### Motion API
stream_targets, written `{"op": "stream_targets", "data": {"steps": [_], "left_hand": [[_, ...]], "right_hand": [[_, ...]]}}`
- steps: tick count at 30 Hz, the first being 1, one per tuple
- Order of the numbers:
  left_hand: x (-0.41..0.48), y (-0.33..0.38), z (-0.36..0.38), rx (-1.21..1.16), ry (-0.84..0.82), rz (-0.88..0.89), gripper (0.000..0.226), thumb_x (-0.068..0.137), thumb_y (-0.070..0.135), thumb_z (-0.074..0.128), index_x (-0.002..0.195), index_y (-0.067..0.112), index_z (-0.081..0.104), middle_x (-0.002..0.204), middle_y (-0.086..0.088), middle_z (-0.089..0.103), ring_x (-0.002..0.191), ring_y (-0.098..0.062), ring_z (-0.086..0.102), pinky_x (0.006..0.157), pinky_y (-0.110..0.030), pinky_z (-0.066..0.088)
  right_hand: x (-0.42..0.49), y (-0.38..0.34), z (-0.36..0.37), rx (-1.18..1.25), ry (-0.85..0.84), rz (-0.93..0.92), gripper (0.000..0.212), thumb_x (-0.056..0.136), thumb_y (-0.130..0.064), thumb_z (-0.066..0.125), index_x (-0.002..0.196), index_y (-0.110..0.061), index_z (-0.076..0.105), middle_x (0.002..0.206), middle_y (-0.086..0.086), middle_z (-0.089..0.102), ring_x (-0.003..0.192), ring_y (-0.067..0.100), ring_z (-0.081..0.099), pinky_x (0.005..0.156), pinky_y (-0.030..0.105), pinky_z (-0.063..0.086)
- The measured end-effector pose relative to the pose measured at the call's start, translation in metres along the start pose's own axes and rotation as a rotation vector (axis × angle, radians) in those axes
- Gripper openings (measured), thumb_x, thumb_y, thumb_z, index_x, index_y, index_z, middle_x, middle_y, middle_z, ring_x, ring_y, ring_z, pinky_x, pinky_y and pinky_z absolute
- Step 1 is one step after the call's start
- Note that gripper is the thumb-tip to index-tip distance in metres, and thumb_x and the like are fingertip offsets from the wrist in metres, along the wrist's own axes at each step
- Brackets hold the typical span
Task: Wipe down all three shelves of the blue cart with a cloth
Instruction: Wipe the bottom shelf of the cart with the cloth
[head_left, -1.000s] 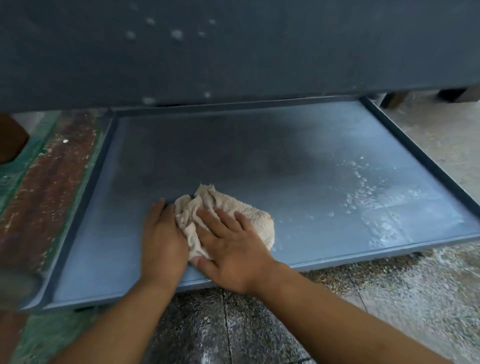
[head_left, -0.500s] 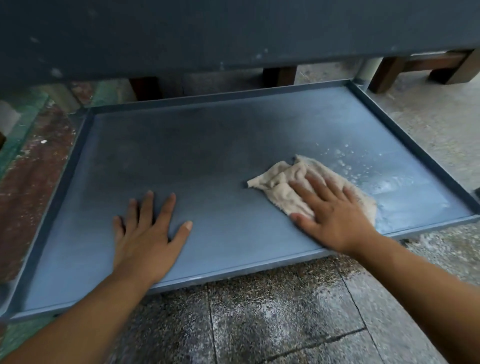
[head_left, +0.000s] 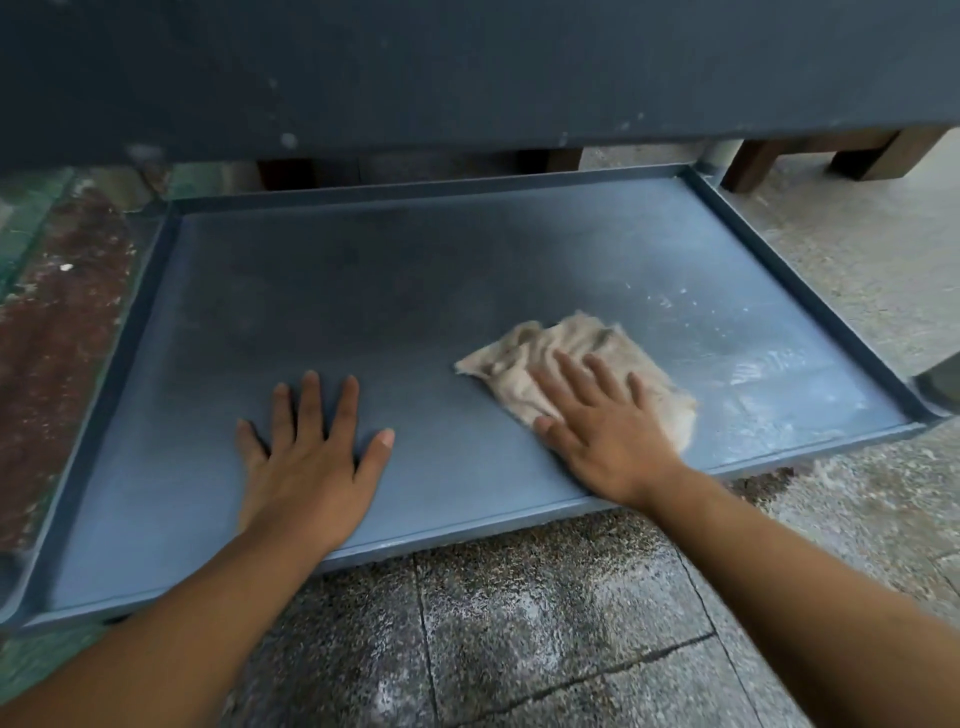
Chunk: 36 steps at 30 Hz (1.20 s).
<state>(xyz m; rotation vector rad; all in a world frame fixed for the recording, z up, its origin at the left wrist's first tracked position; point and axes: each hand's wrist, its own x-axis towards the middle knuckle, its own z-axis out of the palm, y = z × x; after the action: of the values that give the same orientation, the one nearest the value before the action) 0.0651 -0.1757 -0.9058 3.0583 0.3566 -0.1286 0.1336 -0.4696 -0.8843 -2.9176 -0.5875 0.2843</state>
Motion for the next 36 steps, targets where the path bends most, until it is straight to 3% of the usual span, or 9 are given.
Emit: {"op": "stream_targets", "data": {"steps": [5, 7, 10, 13, 17, 20, 22, 27, 36], "left_hand": [[-0.003, 0.002, -0.005, 0.023, -0.025, 0.122, 0.069, 0.095, 0.050, 0.002, 0.157, 0.019, 0.000, 0.167, 0.001, -0.006, 0.152, -0.015, -0.007, 0.117, -0.061, 0.007], [-0.004, 0.007, -0.012, 0.069, -0.054, 0.138, 0.073, 0.092, 0.046, 0.003, 0.157, 0.015, 0.004, 0.166, -0.003, 0.001, 0.153, -0.018, -0.002, 0.118, -0.058, 0.011], [-0.006, 0.030, -0.022, 0.093, -0.059, 0.062, 0.071, 0.094, 0.047, 0.031, 0.155, 0.013, 0.015, 0.157, -0.012, 0.020, 0.145, -0.029, 0.017, 0.112, -0.054, 0.025], [0.005, 0.067, -0.028, -0.072, 0.013, -0.014, 0.068, 0.091, 0.031, 0.053, 0.148, 0.003, 0.028, 0.145, -0.019, 0.035, 0.135, -0.037, 0.031, 0.113, -0.050, 0.026], [0.014, 0.099, -0.019, -0.198, 0.176, 0.131, 0.050, 0.093, 0.014, 0.049, 0.138, -0.007, 0.045, 0.140, -0.026, 0.046, 0.126, -0.043, 0.044, 0.109, -0.052, 0.033], [0.011, 0.100, -0.009, -0.117, 0.185, 0.162, 0.062, 0.089, 0.037, 0.033, 0.129, -0.005, 0.053, 0.136, -0.029, 0.049, 0.125, -0.044, 0.046, 0.104, -0.055, 0.036], [0.012, 0.100, -0.007, -0.067, 0.142, 0.148, 0.071, 0.089, 0.049, 0.024, 0.138, 0.004, 0.048, 0.145, -0.024, 0.043, 0.135, -0.041, 0.038, 0.109, -0.055, 0.031], [0.014, 0.098, 0.001, -0.047, 0.025, 0.100, 0.079, 0.084, 0.065, 0.002, 0.157, 0.035, 0.006, 0.166, -0.006, 0.002, 0.152, -0.026, -0.002, 0.121, -0.052, 0.003], [0.015, 0.091, 0.006, -0.062, -0.008, 0.059, 0.068, 0.085, 0.074, -0.005, 0.148, 0.052, -0.017, 0.165, 0.006, -0.016, 0.151, -0.024, -0.017, 0.119, -0.057, -0.003]], "right_hand": [[0.009, -0.100, 0.023, -0.001, -0.009, -0.177, 0.065, 0.096, -0.066, 0.003, 0.156, -0.043, -0.011, 0.166, -0.008, -0.015, 0.152, 0.031, -0.017, 0.118, 0.061, -0.013], [0.007, -0.114, 0.026, 0.009, 0.001, -0.204, 0.063, 0.100, -0.062, 0.010, 0.156, -0.044, -0.011, 0.167, -0.008, -0.015, 0.152, 0.032, -0.017, 0.117, 0.062, -0.015], [0.005, -0.110, 0.024, 0.045, 0.001, -0.241, 0.064, 0.102, -0.058, 0.022, 0.156, -0.046, -0.010, 0.168, -0.011, -0.012, 0.154, 0.032, -0.013, 0.114, 0.065, -0.014], [0.014, -0.090, 0.016, 0.085, -0.011, -0.206, 0.064, 0.102, -0.055, 0.031, 0.158, -0.042, 0.000, 0.169, -0.005, 0.002, 0.155, 0.031, -0.004, 0.116, 0.065, -0.008], [0.026, -0.047, 0.013, 0.029, 0.082, -0.174, 0.066, 0.101, -0.055, 0.031, 0.160, -0.031, 0.013, 0.168, 0.001, 0.015, 0.154, 0.031, 0.008, 0.118, 0.063, 0.003], [0.043, -0.021, 0.012, 0.014, 0.134, -0.180, 0.072, 0.094, -0.066, 0.032, 0.158, -0.037, 0.015, 0.166, -0.001, 0.022, 0.152, 0.032, 0.015, 0.117, 0.062, 0.006], [0.060, 0.000, 0.006, 0.023, 0.146, -0.138, 0.074, 0.090, -0.072, 0.032, 0.156, -0.043, 0.018, 0.165, -0.003, 0.023, 0.152, 0.034, 0.016, 0.117, 0.063, 0.008], [0.097, 0.070, -0.017, -0.004, 0.152, 0.072, 0.078, 0.082, -0.083, 0.022, 0.152, -0.050, 0.018, 0.165, -0.007, 0.017, 0.152, 0.034, 0.011, 0.117, 0.064, 0.009], [0.084, 0.184, -0.039, -0.004, 0.151, 0.566, 0.088, 0.078, -0.084, 0.020, 0.156, -0.042, 0.011, 0.168, 0.001, 0.010, 0.153, 0.039, 0.007, 0.117, 0.066, 0.008]]}}
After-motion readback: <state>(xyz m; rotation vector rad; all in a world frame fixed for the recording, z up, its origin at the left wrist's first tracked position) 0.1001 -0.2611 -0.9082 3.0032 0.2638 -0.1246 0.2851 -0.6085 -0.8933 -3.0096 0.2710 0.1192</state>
